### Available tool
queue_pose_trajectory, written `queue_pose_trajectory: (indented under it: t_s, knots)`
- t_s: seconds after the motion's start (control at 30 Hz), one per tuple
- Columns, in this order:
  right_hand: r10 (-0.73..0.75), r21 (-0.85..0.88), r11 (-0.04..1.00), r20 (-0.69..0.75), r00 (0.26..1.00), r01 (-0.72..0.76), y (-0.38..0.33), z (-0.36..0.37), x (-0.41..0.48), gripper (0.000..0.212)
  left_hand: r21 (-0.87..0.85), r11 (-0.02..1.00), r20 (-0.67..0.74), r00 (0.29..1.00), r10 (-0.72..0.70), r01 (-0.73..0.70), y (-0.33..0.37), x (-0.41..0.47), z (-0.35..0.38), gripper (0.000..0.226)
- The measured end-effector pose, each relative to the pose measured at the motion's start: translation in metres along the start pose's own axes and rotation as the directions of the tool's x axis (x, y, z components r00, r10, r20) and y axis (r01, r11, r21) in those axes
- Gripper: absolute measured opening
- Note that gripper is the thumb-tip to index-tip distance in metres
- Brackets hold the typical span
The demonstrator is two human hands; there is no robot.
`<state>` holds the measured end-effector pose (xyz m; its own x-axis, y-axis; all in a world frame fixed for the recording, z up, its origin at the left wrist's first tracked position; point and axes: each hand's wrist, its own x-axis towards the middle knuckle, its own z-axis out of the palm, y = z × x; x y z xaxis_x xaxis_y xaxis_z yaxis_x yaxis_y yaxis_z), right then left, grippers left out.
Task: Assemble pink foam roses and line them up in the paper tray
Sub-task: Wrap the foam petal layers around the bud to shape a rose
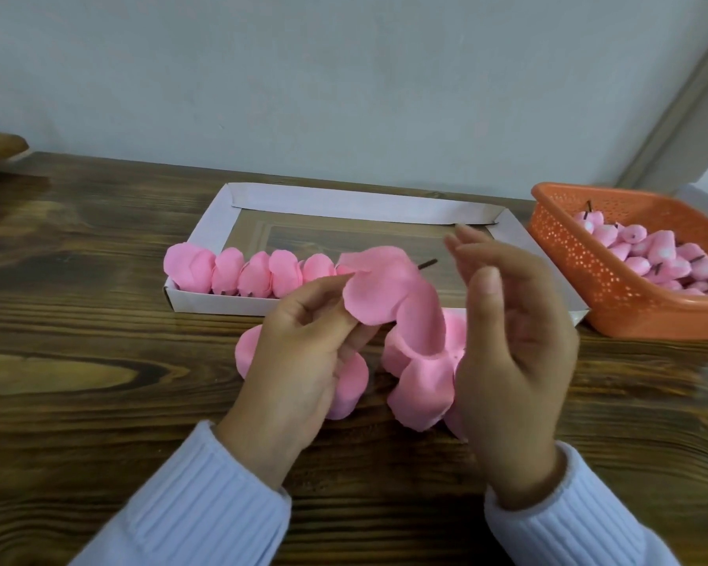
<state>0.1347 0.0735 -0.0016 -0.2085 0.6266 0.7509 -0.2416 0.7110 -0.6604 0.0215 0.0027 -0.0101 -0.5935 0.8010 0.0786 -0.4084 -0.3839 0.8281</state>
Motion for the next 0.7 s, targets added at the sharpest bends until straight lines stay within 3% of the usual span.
queue_pose_trajectory:
  t_s: [0.07,0.2,0.43,0.6,0.7]
  knots:
    - [0.093,0.014,0.996,-0.075,0.993,-0.092,0.0017,-0.0028,0.0040,0.015,0.128,0.990,0.046,0.998,0.051,-0.057,-0.0012,-0.0023,-0.0002,0.016]
    - [0.264,0.064,0.961,0.063,0.962,-0.268,0.0027,-0.0045,0.0056,0.016,0.274,0.954,0.084,0.991,0.105,-0.124,-0.0032,-0.0048,0.0007,0.033]
    - [0.266,0.057,0.958,0.183,0.946,-0.280,0.0013,-0.0051,0.0061,0.023,0.353,0.921,0.095,0.985,0.141,-0.166,-0.0013,-0.0070,0.0008,0.028]
    - [0.270,0.097,0.948,0.253,0.929,-0.303,0.0012,-0.0052,0.0062,0.017,0.335,0.923,0.075,0.982,0.176,-0.191,0.0013,-0.0088,-0.0004,0.054]
    - [0.276,0.083,0.948,0.272,0.922,-0.308,0.0035,-0.0060,0.0068,0.019,0.375,0.895,0.112,0.970,0.214,-0.240,0.0020,-0.0092,-0.0006,0.055]
